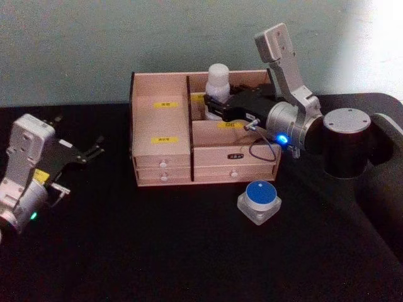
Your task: Pick up the facial cleanser and watermelon frost from the table and place them into the tiered storage box.
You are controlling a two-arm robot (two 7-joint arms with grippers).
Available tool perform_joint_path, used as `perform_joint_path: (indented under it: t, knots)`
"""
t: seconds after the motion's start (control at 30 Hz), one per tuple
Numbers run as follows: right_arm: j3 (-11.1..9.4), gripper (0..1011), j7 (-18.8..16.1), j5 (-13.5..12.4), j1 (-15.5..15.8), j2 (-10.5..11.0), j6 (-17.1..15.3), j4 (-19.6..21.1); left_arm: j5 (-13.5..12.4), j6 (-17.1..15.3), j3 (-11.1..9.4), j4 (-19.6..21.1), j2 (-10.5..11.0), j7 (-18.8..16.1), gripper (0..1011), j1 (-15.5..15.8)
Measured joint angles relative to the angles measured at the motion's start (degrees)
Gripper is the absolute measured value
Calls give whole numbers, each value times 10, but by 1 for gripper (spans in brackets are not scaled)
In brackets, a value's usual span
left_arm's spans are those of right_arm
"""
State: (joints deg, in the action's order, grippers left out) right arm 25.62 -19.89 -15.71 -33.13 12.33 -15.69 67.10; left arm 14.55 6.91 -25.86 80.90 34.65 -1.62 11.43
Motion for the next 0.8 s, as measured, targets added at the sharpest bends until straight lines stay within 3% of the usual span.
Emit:
perform_joint_path:
  t: [0.43, 0.8]
  knots:
    - [-4, 595, 2, 18, 1, -7, 0, -14, 0, 0, 0, 0, 0, 0, 1001, 0]
    - [-4, 612, 2, 19, 1, -7, 0, -14, 0, 0, 0, 0, 0, 0, 1001, 0]
